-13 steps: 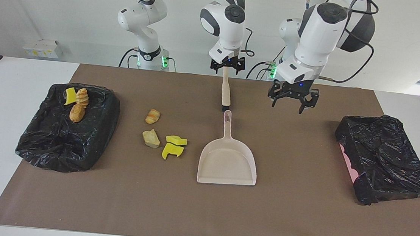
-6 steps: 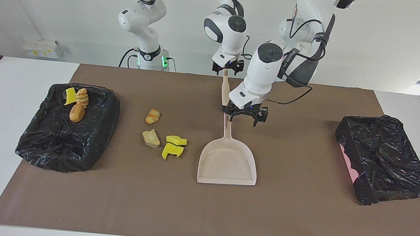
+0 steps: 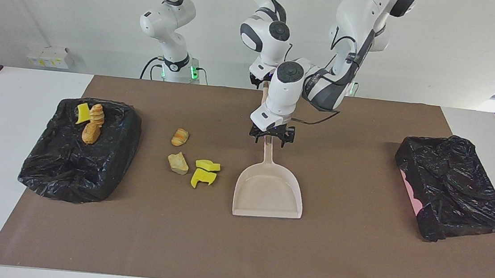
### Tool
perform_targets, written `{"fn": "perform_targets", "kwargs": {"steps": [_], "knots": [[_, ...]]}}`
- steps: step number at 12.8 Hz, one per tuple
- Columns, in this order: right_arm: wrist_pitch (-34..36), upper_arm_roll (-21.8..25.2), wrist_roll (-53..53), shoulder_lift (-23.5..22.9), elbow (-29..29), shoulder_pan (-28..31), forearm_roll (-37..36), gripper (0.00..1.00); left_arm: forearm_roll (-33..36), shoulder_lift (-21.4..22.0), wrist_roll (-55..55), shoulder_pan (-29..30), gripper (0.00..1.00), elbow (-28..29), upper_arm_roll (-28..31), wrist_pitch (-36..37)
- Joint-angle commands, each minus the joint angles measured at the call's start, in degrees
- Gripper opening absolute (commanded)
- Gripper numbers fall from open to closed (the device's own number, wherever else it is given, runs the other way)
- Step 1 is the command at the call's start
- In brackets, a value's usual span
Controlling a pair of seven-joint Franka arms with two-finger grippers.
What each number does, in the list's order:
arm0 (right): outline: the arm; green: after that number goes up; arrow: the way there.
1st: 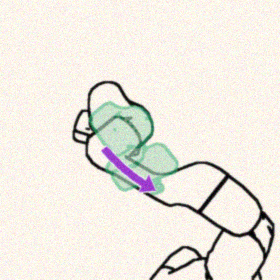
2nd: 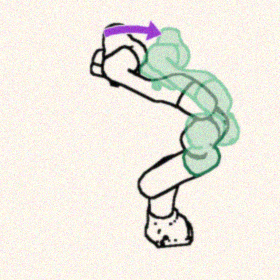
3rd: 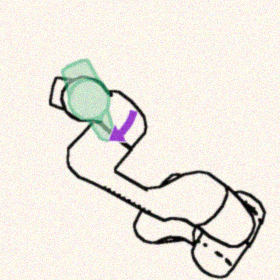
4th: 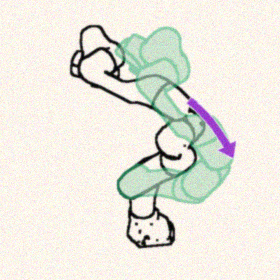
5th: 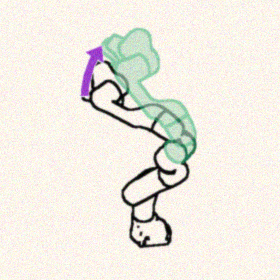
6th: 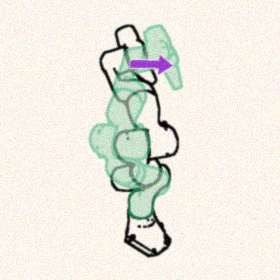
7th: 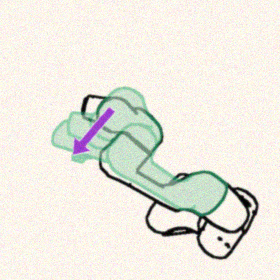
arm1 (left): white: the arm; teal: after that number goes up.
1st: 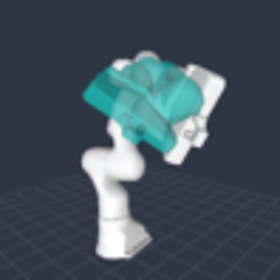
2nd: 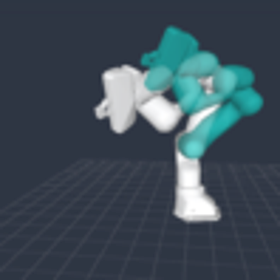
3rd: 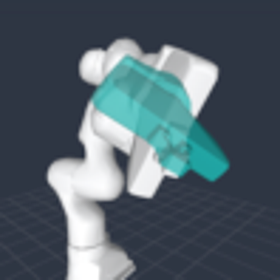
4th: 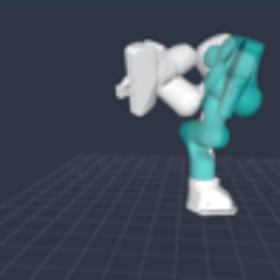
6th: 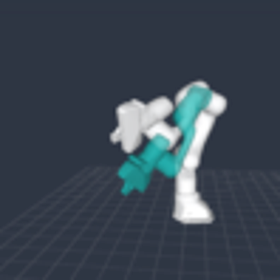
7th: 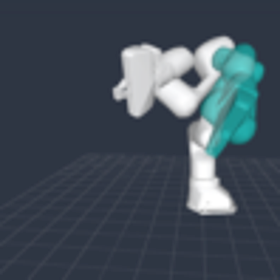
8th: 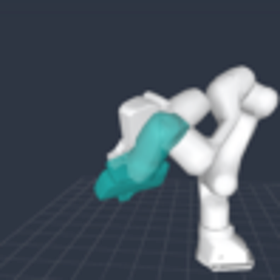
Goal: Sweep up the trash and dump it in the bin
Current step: 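Reach the left gripper to the dustpan while the right gripper reaches the brush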
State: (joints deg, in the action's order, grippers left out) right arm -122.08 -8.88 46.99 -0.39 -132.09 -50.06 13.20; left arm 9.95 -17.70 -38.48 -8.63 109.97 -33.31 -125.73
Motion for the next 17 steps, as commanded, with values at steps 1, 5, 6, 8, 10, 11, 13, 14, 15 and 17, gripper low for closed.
{"fn": "perform_targets", "kwargs": {"steps": [1, 5, 6, 8, 10, 11, 13, 14, 15, 17], "knots": [[-1.4, 0.09, 0.56, 0.13, -0.97, -0.22, 1.48, 0.11, 2.97, -0.41, -2.13, 0.01, 0.92, 0.25, 0.09, -1.54], [0.26, 0.18, 1.27, -0.66, 0.96, 0.13, 1.48, 0.0, 5.34, -0.41, -2.13, 0.54, 0.17, 0.07, 0.18, -1.8], [2.01, 0.27, 1.01, -0.05, 1.57, 0.57, 1.39, 0.0, 5.35, -0.49, -2.13, 0.71, 0.13, -0.01, 0.18, -1.98], [7.1, 0.53, 0.39, 1.44, 3.59, 2.93, 1.31, 0.0, 5.43, -0.76, -1.34, 0.72, 0.0, -0.01, 0.18, -1.98], [10.97, 0.62, -0.05, 5.21, 4.38, 8.45, 1.31, 0.0, 5.35, 0.02, 2.59, 1.24, 0.0, -0.8, 0.18, -0.76], [13.08, 0.53, -0.49, 6.71, 5.0, 11.09, 1.22, 0.0, 5.35, 0.47, 6.45, 2.37, 0.0, -0.81, 0.18, -0.23], [16.86, 0.8, -2.85, 8.04, 6.05, 14.36, 0.61, 0.0, 5.26, 2.66, 15.14, 3.43, 0.0, -1.16, 0.35, 3.89], [18.27, 0.8, -3.04, 8.3, 6.75, 16.2, 0.08, 0.0, 4.91, 3.36, 21.89, 4.22, 0.0, -1.16, 0.44, 5.3], [19.33, 0.88, -3.21, 8.3, 7.37, 17.7, -0.62, 0.0, 4.65, 3.89, 28.74, 5.28, 0.0, -1.16, 0.62, 6.88], [19.69, 0.8, -3.04, 7.95, 7.2, 21.64, -2.73, 0.0, 4.47, 5.91, 41.59, 6.6, 0.0, -1.16, 0.88, 10.14]]}}
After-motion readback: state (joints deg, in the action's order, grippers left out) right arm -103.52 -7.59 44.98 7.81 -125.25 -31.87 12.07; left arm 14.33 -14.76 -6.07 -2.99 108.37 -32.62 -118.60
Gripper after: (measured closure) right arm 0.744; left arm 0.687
